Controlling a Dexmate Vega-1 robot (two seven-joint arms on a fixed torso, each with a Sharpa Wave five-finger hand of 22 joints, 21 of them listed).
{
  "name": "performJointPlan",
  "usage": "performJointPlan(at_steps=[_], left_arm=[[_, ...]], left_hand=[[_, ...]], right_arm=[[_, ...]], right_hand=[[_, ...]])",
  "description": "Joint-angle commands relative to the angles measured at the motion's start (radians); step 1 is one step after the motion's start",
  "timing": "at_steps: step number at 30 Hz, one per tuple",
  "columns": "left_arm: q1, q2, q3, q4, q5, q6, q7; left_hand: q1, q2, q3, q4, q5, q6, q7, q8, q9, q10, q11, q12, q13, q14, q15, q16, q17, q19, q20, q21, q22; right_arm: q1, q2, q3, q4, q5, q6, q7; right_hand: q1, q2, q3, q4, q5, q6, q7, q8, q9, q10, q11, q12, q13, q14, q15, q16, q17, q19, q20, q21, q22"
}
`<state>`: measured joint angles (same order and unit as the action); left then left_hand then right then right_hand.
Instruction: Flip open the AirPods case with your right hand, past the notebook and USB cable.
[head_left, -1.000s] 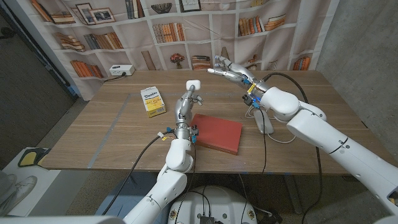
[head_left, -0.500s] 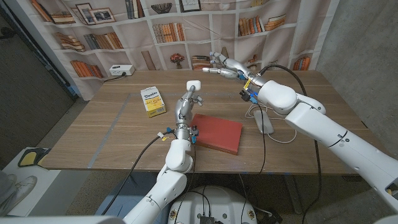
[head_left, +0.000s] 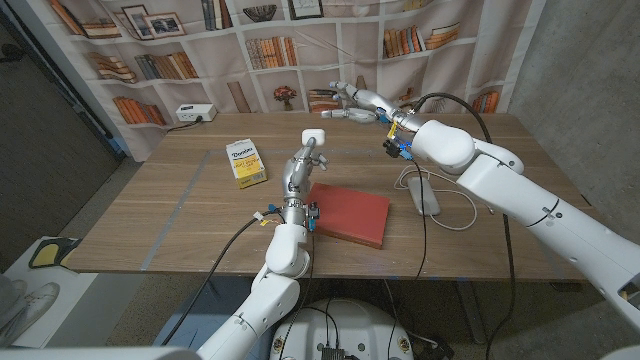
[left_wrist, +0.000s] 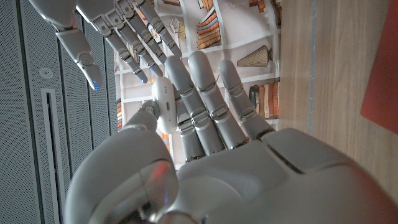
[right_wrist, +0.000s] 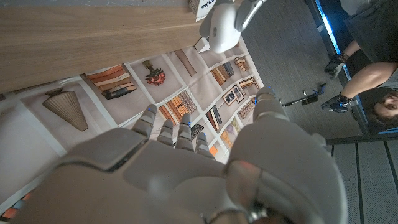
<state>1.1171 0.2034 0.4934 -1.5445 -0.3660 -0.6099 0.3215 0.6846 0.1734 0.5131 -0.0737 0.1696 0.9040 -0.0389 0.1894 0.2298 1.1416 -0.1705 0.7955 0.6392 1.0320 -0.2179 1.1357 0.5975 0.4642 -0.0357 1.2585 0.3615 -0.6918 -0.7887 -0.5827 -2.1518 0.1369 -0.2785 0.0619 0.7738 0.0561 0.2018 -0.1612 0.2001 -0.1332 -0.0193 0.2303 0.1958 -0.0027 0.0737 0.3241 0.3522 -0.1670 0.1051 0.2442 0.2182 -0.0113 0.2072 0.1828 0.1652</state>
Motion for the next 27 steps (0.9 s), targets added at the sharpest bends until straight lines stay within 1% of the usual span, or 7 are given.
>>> performJointPlan(at_steps=[1, 11, 18, 25, 26, 27], left_arm=[[-0.002, 0.012, 0.005, -0.001, -0.009, 0.002, -0.02], [-0.002, 0.003, 0.01, 0.007, 0.001, 0.001, -0.011], [-0.003, 0.004, 0.012, 0.009, 0.004, 0.001, -0.012], [-0.003, 0.008, 0.013, 0.004, 0.021, 0.003, -0.007], [-0.002, 0.009, 0.013, 0.003, 0.026, 0.003, -0.004], [-0.002, 0.011, 0.012, 0.001, 0.031, 0.003, -0.002]], left_hand=[[0.0, 0.011, 0.006, 0.0, 0.007, 0.021, 0.009, 0.004, 0.006, 0.018, -0.013, -0.003, -0.001, 0.0, 0.002, 0.006, 0.004, -0.002, -0.001, 0.009, -0.002], [0.0, 0.012, 0.007, 0.0, 0.007, 0.021, 0.009, 0.003, 0.006, 0.019, -0.013, -0.003, 0.0, -0.003, 0.002, 0.007, 0.001, -0.006, -0.002, 0.014, -0.013], [0.001, 0.012, 0.009, 0.0, 0.008, 0.024, 0.01, 0.004, 0.007, 0.018, -0.012, -0.004, -0.001, -0.003, 0.001, 0.011, 0.003, -0.008, -0.002, 0.018, -0.023], [0.003, 0.012, 0.01, -0.001, 0.007, 0.025, 0.012, 0.004, 0.007, 0.018, -0.012, -0.003, 0.001, -0.003, 0.001, 0.013, 0.001, -0.01, 0.0, 0.021, -0.03], [0.003, 0.012, 0.01, -0.001, 0.007, 0.025, 0.012, 0.004, 0.007, 0.017, -0.013, -0.003, 0.001, -0.003, 0.001, 0.013, 0.001, -0.009, 0.0, 0.022, -0.031], [0.003, 0.012, 0.01, -0.001, 0.007, 0.024, 0.013, 0.003, 0.007, 0.019, -0.012, -0.004, 0.0, -0.003, 0.001, 0.013, 0.0, -0.01, -0.001, 0.022, -0.032]], right_arm=[[0.035, 0.0, -0.022, -0.016, -0.052, -0.052, 0.025], [0.052, 0.004, -0.035, -0.018, -0.078, -0.068, 0.038], [0.059, 0.004, -0.049, -0.032, -0.114, -0.093, 0.034], [0.063, 0.008, -0.053, -0.036, -0.121, -0.097, 0.043], [0.065, 0.008, -0.058, -0.041, -0.131, -0.105, 0.042], [0.067, 0.008, -0.06, -0.044, -0.135, -0.109, 0.043]], right_hand=[[0.015, 0.001, 0.01, -0.002, 0.006, 0.0, 0.008, 0.001, -0.001, 0.011, -0.001, 0.003, 0.001, -0.003, -0.008, 0.005, 0.003, 0.011, -0.001, 0.01, 0.004], [0.023, 0.001, 0.013, -0.002, 0.006, 0.001, 0.009, -0.001, 0.0, 0.003, 0.002, -0.005, -0.003, -0.012, -0.008, 0.001, 0.002, 0.017, 0.0, 0.01, 0.004], [0.027, 0.001, 0.014, -0.002, 0.007, 0.001, 0.009, -0.002, 0.0, 0.001, 0.005, -0.009, -0.004, -0.016, -0.007, 0.0, 0.002, 0.018, 0.001, 0.009, 0.004], [0.03, 0.001, 0.016, -0.002, 0.006, -0.001, 0.009, -0.003, 0.0, 0.001, 0.005, -0.012, -0.006, -0.019, -0.007, -0.002, 0.002, 0.019, 0.001, 0.009, 0.003], [0.03, 0.001, 0.016, -0.002, 0.006, 0.0, 0.009, -0.004, 0.0, 0.001, 0.005, -0.012, -0.006, -0.018, -0.007, -0.001, 0.002, 0.02, 0.001, 0.009, 0.003], [0.033, 0.001, 0.017, -0.001, 0.006, -0.001, 0.009, -0.005, 0.0, 0.001, 0.004, -0.014, -0.007, -0.019, -0.007, -0.002, 0.001, 0.028, -0.009, 0.012, 0.004]])
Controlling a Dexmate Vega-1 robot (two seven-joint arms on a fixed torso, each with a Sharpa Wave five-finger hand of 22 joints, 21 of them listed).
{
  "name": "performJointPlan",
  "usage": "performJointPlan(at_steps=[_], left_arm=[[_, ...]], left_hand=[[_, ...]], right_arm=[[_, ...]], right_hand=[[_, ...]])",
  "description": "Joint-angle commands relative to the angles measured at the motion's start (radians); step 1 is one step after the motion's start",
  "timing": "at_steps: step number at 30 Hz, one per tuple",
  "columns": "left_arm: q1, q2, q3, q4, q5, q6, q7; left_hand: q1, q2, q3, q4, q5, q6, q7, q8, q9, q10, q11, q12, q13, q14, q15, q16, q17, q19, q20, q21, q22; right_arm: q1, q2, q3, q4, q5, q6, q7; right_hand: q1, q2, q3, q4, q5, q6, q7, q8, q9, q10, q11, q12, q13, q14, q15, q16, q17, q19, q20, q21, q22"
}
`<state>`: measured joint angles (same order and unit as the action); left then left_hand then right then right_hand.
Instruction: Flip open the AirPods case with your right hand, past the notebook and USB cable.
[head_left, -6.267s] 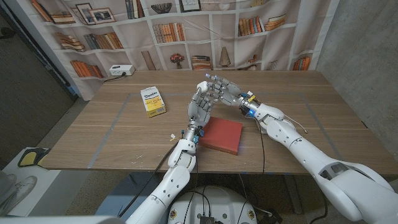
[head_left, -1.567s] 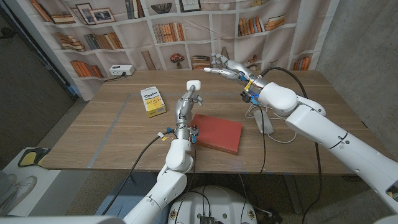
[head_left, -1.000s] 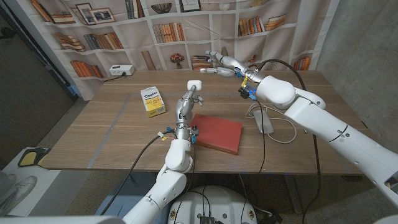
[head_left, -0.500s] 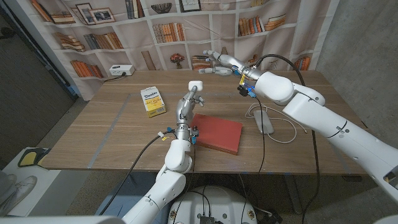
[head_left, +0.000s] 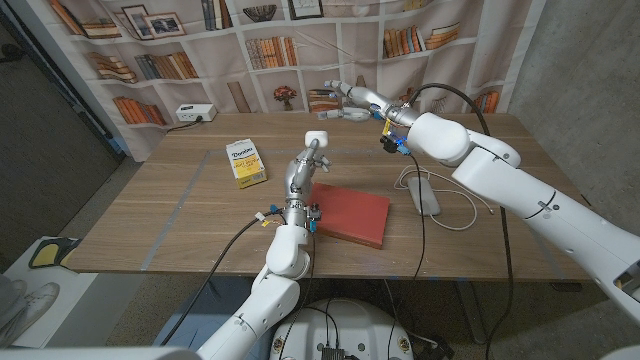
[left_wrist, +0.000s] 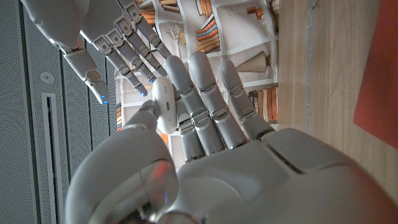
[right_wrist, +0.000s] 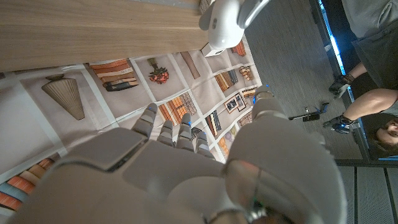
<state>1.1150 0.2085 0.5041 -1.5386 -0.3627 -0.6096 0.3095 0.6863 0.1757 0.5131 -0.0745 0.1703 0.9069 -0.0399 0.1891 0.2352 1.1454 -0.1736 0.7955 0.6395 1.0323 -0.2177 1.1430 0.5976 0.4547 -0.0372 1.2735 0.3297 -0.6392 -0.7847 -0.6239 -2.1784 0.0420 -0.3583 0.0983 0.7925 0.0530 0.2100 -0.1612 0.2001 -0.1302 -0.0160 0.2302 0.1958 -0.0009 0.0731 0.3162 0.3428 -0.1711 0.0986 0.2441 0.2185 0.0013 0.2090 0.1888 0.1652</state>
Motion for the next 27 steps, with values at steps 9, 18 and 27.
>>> performJointPlan(at_steps=[9, 18, 27], left_arm=[[0.009, 0.005, 0.003, -0.006, 0.02, -0.005, 0.007], [0.017, 0.011, 0.0, -0.011, 0.022, -0.01, 0.004], [0.019, 0.011, 0.0, -0.009, 0.016, -0.015, -0.003]], left_hand=[[0.003, 0.01, 0.01, -0.001, 0.006, 0.024, 0.013, 0.004, 0.003, 0.018, -0.007, -0.004, -0.002, -0.003, 0.001, 0.008, -0.004, -0.003, 0.0, 0.011, -0.009], [0.003, 0.01, 0.012, -0.001, 0.006, 0.026, 0.012, 0.004, 0.004, 0.016, -0.008, -0.002, 0.004, -0.004, 0.001, 0.013, -0.003, -0.006, 0.0, 0.02, -0.023], [0.005, 0.01, 0.013, -0.001, 0.006, 0.027, 0.013, 0.004, 0.005, 0.014, -0.008, -0.005, 0.002, -0.005, 0.0, 0.015, -0.006, -0.008, 0.0, 0.027, -0.034]], right_arm=[[0.025, 0.013, -0.033, -0.024, -0.056, -0.056, 0.017], [0.037, 0.021, -0.043, -0.028, -0.069, -0.074, 0.025], [0.057, 0.028, -0.063, -0.028, -0.087, -0.092, 0.044]], right_hand=[[0.025, 0.007, 0.014, -0.002, 0.008, -0.005, 0.003, -0.007, 0.0, -0.002, 0.001, -0.012, -0.001, -0.021, -0.002, -0.005, 0.001, 0.034, -0.011, 0.01, 0.004], [0.036, 0.01, 0.019, -0.004, 0.009, -0.004, -0.001, -0.007, 0.0, -0.002, -0.003, -0.016, -0.003, -0.023, -0.009, -0.005, 0.0, 0.035, -0.014, 0.008, 0.004], [0.052, 0.014, 0.027, -0.007, 0.011, -0.003, -0.004, -0.008, 0.0, -0.002, -0.006, -0.02, -0.006, -0.023, -0.012, -0.006, 0.0, 0.035, -0.02, 0.006, 0.004]])
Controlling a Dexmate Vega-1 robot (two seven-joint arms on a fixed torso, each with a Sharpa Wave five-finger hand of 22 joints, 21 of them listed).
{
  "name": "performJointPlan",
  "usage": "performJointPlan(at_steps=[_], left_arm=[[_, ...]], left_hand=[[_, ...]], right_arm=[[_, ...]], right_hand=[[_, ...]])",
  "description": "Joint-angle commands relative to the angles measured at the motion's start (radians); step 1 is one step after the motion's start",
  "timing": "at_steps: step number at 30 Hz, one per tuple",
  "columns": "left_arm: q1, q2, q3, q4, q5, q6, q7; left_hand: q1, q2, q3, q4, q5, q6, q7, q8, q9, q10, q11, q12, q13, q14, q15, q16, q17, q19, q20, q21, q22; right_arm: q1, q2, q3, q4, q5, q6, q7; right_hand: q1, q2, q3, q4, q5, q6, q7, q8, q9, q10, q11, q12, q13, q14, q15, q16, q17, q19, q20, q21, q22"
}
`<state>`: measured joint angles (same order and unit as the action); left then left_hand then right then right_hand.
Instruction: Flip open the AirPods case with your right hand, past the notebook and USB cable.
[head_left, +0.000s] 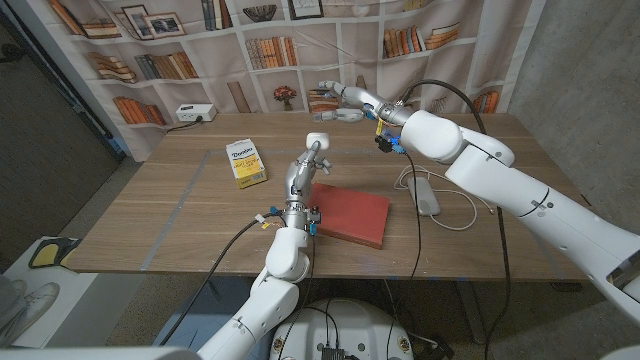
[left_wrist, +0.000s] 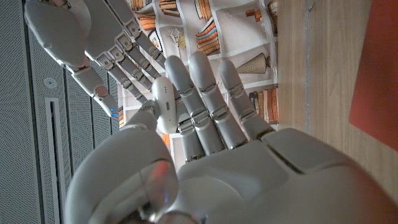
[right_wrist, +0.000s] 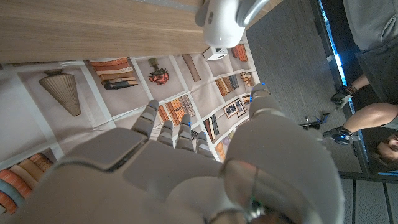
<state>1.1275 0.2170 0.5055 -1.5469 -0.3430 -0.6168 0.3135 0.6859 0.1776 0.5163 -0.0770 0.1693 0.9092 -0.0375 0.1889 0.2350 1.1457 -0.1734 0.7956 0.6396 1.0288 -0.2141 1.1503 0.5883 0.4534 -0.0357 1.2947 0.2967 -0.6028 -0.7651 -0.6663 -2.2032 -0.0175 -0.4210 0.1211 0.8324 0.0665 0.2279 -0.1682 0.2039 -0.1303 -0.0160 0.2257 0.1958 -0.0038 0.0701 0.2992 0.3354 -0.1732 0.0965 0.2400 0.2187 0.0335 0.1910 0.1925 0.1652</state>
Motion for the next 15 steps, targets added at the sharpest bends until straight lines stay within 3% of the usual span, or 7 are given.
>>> performJointPlan(at_steps=[1, 15], left_arm=[[0.006, 0.004, -0.001, -0.001, -0.004, -0.008, -0.009], [0.014, 0.003, -0.008, -0.007, -0.006, -0.02, -0.006]], left_hand=[[0.005, 0.008, 0.009, 0.002, 0.007, 0.025, 0.012, 0.004, 0.005, 0.015, -0.011, -0.005, 0.001, -0.004, -0.003, 0.005, 0.0, -0.007, -0.001, 0.006, -0.002], [0.005, 0.009, 0.01, 0.004, 0.007, 0.022, 0.011, 0.002, 0.006, 0.015, -0.012, -0.005, 0.003, -0.001, -0.003, 0.011, 0.0, -0.009, -0.001, 0.015, -0.015]], right_arm=[[0.022, 0.008, -0.023, -0.004, -0.032, -0.032, 0.021], [0.038, 0.02, -0.041, -0.001, -0.039, -0.047, 0.041]], right_hand=[[0.013, 0.001, 0.01, 0.0, 0.007, -0.003, -0.004, -0.004, 0.0, 0.0, -0.004, -0.004, 0.001, -0.021, -0.011, -0.002, 0.0, 0.002, -0.003, 0.002, 0.004], [0.041, 0.002, 0.021, -0.003, 0.01, -0.008, 0.005, -0.007, 0.0, 0.001, -0.003, -0.011, -0.003, -0.025, -0.008, -0.004, -0.002, 0.006, -0.001, 0.0, 0.003]])
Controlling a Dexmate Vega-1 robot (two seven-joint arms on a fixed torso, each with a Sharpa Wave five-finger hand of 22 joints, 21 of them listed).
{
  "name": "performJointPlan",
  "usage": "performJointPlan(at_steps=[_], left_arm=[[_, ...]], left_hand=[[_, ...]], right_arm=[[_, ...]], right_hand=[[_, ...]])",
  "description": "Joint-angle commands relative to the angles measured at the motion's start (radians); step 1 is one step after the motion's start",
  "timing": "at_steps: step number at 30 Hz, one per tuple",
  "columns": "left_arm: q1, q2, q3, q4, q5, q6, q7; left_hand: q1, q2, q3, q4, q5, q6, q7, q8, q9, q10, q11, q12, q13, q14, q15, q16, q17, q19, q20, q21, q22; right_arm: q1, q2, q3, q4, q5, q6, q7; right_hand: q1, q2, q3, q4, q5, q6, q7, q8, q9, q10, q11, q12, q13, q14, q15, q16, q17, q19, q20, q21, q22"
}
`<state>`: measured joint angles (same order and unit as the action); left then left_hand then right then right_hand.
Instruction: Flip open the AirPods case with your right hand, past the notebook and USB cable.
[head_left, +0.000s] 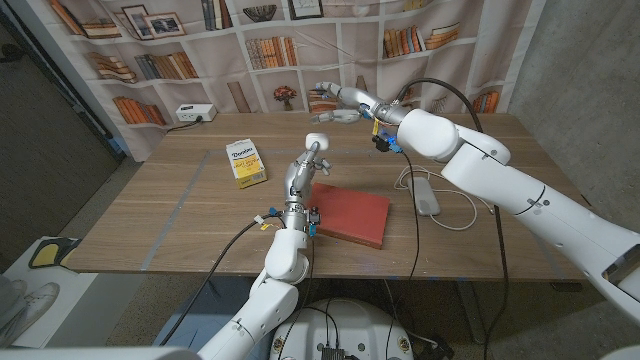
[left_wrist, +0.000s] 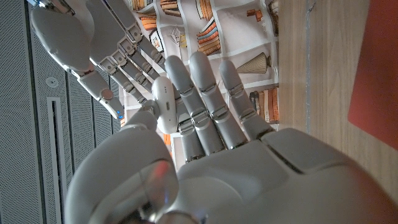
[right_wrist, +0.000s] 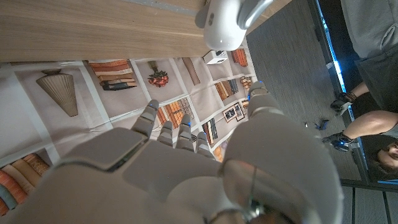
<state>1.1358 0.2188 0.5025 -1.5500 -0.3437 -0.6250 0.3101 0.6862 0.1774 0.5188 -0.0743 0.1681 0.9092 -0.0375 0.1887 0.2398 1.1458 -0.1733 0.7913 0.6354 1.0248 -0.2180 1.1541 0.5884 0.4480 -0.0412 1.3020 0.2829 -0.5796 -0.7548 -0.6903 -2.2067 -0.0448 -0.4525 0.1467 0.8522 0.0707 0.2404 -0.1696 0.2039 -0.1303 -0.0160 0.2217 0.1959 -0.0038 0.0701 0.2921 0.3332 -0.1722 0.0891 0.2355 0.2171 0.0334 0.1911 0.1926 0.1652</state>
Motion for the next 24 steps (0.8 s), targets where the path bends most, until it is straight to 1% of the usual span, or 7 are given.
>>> performJointPlan(at_steps=[1, 3, 5, 12, 17, 18, 24], left_arm=[[0.007, 0.002, -0.006, -0.005, -0.003, -0.01, -0.001], [0.006, 0.004, -0.006, -0.005, -0.005, -0.012, -0.006], [0.008, 0.002, -0.008, -0.007, 0.004, -0.011, 0.003], [0.011, 0.01, -0.008, -0.015, 0.0, -0.008, -0.006], [0.01, 0.009, -0.009, -0.01, -0.008, -0.017, -0.013], [0.009, 0.009, -0.009, -0.009, -0.009, -0.017, -0.016], [0.008, 0.011, -0.009, -0.009, -0.008, -0.014, -0.017]], left_hand=[[0.004, 0.01, 0.009, 0.002, 0.008, 0.019, 0.01, 0.002, 0.001, 0.012, -0.013, 0.0, 0.01, 0.003, 0.001, 0.008, 0.002, -0.004, 0.004, 0.008, -0.003], [0.003, 0.009, 0.009, 0.003, 0.008, 0.018, 0.009, 0.001, 0.001, 0.013, -0.012, -0.002, 0.007, 0.003, 0.001, 0.009, 0.004, -0.006, 0.005, 0.009, -0.004], [0.002, 0.009, 0.01, 0.005, 0.009, 0.018, 0.01, 0.001, 0.002, 0.014, -0.012, -0.004, 0.003, -0.001, 0.001, 0.008, 0.004, -0.007, 0.004, 0.011, -0.008], [0.009, 0.007, 0.012, -0.003, 0.008, 0.025, 0.014, 0.004, 0.002, 0.012, -0.012, -0.001, 0.01, -0.004, 0.0, 0.011, 0.001, -0.008, 0.004, 0.017, -0.016], [0.012, 0.007, 0.013, -0.006, 0.007, 0.027, 0.016, 0.005, 0.002, 0.014, -0.011, -0.003, 0.005, -0.003, 0.001, 0.011, -0.003, -0.011, 0.004, 0.022, -0.02], [0.013, 0.008, 0.013, -0.006, 0.007, 0.027, 0.016, 0.005, 0.003, 0.015, -0.01, -0.004, 0.005, -0.003, 0.001, 0.012, -0.004, -0.011, 0.004, 0.023, -0.021], [0.013, 0.008, 0.012, -0.006, 0.006, 0.028, 0.014, 0.004, 0.003, 0.015, -0.012, -0.002, 0.008, -0.002, 0.001, 0.014, -0.005, -0.012, 0.004, 0.027, -0.025]], right_arm=[[0.017, 0.01, -0.019, 0.003, -0.012, -0.016, 0.019], [0.022, 0.011, -0.022, 0.002, -0.016, -0.019, 0.022], [0.025, 0.011, -0.024, 0.002, -0.017, -0.019, 0.026], [0.036, 0.015, -0.034, -0.001, -0.027, -0.032, 0.035], [0.05, 0.016, -0.042, -0.001, -0.033, -0.044, 0.05], [0.053, 0.017, -0.045, -0.001, -0.034, -0.046, 0.055], [0.083, 0.014, -0.066, 0.001, -0.049, -0.064, 0.09]], right_hand=[[0.025, -0.002, 0.01, -0.002, 0.01, -0.01, 0.008, -0.004, 0.001, 0.003, -0.002, -0.005, -0.001, -0.026, 0.0, 0.0, 0.0, 0.007, 0.0, 0.0, 0.003], [0.029, -0.003, 0.011, -0.002, 0.011, -0.012, 0.012, -0.005, 0.001, 0.003, -0.003, -0.006, -0.002, -0.025, 0.002, 0.0, -0.001, 0.009, 0.003, 0.0, 0.003], [0.037, -0.003, 0.014, -0.001, 0.011, -0.012, 0.006, -0.006, 0.001, 0.006, -0.023, -0.008, -0.003, -0.025, -0.004, 0.0, -0.001, 0.009, -0.002, -0.001, 0.003], [0.046, -0.004, 0.017, -0.001, 0.013, -0.014, 0.011, -0.007, 0.001, 0.012, -0.016, -0.009, -0.005, -0.022, 0.003, 0.001, -0.001, 0.013, 0.007, -0.001, 0.003], [0.053, -0.004, 0.02, 0.0, 0.014, -0.013, 0.008, -0.007, 0.001, 0.013, -0.019, -0.011, -0.006, -0.023, 0.0, 0.001, -0.002, 0.013, 0.003, -0.002, 0.003], [0.057, -0.002, 0.022, 0.001, 0.015, -0.012, 0.003, -0.007, 0.001, 0.013, -0.024, -0.013, -0.006, -0.023, -0.006, 0.0, -0.002, 0.011, -0.004, -0.003, 0.003], [0.07, 0.0, 0.028, 0.002, 0.019, -0.012, 0.004, -0.008, 0.001, 0.015, -0.024, -0.017, -0.008, -0.025, -0.007, 0.0, -0.002, 0.01, -0.005, -0.005, 0.003]])
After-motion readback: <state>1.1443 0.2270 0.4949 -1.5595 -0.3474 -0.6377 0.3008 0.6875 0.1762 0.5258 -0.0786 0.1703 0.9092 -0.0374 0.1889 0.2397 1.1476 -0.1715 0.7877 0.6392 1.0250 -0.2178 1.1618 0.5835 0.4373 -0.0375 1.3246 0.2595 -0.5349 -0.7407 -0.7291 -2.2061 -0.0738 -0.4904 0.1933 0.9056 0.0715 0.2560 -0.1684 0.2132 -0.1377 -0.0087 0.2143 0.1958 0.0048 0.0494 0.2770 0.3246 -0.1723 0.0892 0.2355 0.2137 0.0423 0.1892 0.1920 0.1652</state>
